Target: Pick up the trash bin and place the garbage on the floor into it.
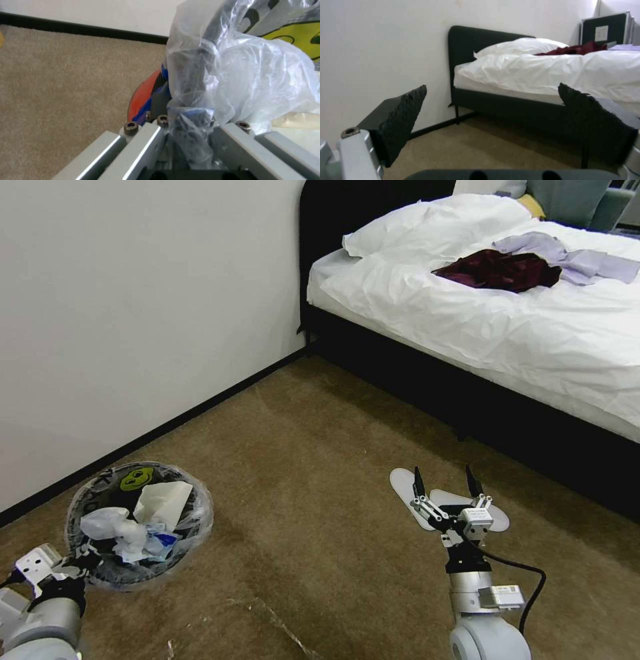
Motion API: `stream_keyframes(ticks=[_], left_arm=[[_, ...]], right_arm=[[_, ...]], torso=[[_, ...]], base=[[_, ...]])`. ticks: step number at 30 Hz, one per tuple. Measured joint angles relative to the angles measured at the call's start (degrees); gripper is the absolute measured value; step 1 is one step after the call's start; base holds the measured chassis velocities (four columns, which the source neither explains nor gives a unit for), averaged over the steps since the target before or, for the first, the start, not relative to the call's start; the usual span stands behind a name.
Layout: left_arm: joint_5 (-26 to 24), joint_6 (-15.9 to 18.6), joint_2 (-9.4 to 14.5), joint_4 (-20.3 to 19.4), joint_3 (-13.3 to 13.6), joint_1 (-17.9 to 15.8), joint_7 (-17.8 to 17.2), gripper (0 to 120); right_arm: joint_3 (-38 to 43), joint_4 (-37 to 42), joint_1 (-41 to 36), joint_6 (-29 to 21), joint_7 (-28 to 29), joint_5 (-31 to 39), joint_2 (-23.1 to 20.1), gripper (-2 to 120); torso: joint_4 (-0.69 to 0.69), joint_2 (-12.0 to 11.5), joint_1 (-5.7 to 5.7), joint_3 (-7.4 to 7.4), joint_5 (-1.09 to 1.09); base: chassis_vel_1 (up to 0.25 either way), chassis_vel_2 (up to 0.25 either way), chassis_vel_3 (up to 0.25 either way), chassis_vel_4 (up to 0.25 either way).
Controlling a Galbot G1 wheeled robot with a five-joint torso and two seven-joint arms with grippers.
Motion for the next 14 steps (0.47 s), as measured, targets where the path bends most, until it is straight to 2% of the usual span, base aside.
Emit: stream_keyframes(ticks=[14], left_arm=[[0.0,-0.1,-0.3,0.0,0.0,0.1,0.3,0]], right_arm=[[0.3,-1.8,0.5,0.8,0.0,-0.1,0.1,100]], torso=[[0.0,0.0,0.0,0.0,0.0]], base=[[0.0,0.0,0.0,0.0]])
